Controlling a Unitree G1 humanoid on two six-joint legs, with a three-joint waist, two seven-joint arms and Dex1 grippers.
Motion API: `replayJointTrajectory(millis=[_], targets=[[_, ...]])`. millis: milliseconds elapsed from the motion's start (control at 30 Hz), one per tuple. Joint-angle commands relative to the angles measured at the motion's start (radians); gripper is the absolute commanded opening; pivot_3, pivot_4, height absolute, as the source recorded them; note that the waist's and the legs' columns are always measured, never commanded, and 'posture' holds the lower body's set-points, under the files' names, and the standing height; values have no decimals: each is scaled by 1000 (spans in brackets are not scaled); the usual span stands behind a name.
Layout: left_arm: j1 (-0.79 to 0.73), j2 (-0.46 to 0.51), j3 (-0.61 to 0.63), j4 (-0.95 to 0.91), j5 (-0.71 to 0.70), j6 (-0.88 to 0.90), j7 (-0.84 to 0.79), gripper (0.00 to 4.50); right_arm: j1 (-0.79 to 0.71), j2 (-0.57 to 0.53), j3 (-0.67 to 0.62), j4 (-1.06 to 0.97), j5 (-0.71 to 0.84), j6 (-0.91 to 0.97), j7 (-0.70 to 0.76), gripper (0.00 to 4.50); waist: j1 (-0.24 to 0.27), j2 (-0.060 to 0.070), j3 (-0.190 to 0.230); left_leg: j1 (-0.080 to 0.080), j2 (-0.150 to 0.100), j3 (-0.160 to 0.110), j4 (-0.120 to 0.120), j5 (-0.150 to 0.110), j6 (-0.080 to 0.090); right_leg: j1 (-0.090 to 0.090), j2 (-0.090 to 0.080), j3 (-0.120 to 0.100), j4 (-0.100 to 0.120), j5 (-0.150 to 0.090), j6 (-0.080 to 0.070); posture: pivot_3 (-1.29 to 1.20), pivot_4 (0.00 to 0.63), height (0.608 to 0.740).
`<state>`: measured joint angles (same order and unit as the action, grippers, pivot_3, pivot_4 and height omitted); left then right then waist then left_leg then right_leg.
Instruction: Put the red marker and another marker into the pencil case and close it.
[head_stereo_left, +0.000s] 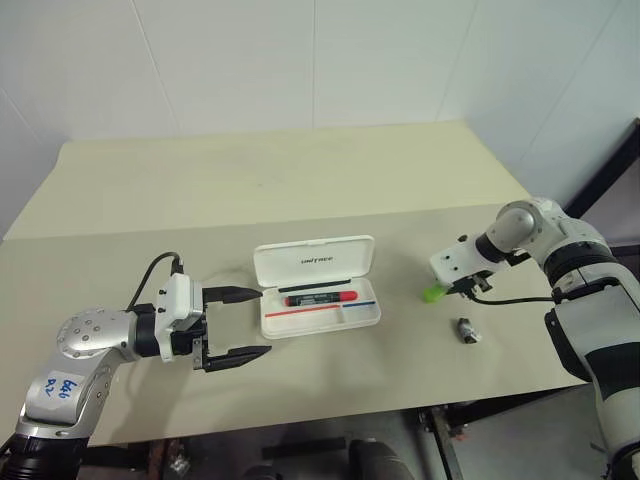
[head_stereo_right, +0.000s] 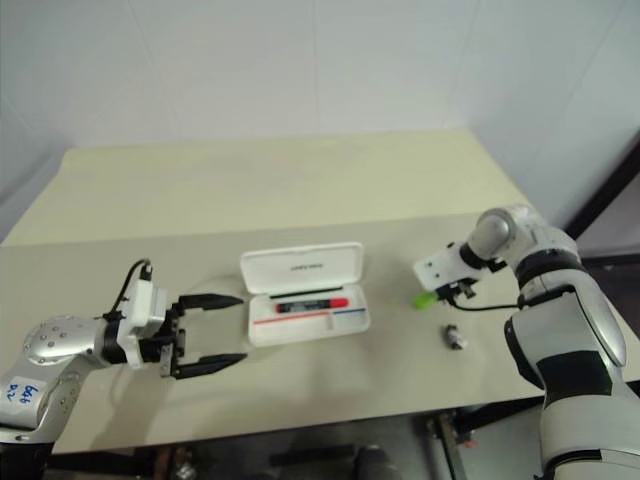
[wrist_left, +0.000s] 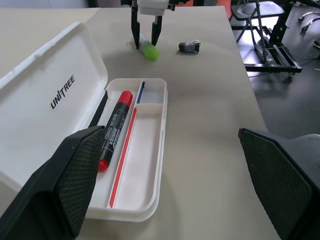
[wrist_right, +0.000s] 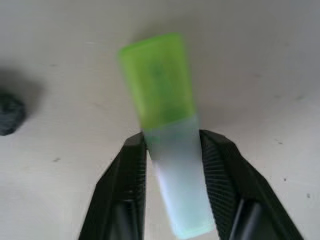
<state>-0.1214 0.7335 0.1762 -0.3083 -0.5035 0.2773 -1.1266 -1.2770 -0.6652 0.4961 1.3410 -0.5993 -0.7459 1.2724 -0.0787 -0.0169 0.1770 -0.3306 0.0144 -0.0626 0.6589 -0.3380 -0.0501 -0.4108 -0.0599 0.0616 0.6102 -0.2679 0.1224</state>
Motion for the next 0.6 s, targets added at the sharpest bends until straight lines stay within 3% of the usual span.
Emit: replayJointTrajectory(millis=[33,600], targets=[[-8,15,-9,-38,-2,-18,-2,4500,57,29,4,20,4,-34,18,1684,-4,0,0,1,0,0,0,0,0,1,0,0,0,0,0,0,150,740],[-71,21,-57,30,8,-41,-46,4500,60,-49,-158,-10,175,37,199,1684,-4,4,3,0,1,-1,-7,0,0,-3,0,-1,0,-2,-1,0,150,740]])
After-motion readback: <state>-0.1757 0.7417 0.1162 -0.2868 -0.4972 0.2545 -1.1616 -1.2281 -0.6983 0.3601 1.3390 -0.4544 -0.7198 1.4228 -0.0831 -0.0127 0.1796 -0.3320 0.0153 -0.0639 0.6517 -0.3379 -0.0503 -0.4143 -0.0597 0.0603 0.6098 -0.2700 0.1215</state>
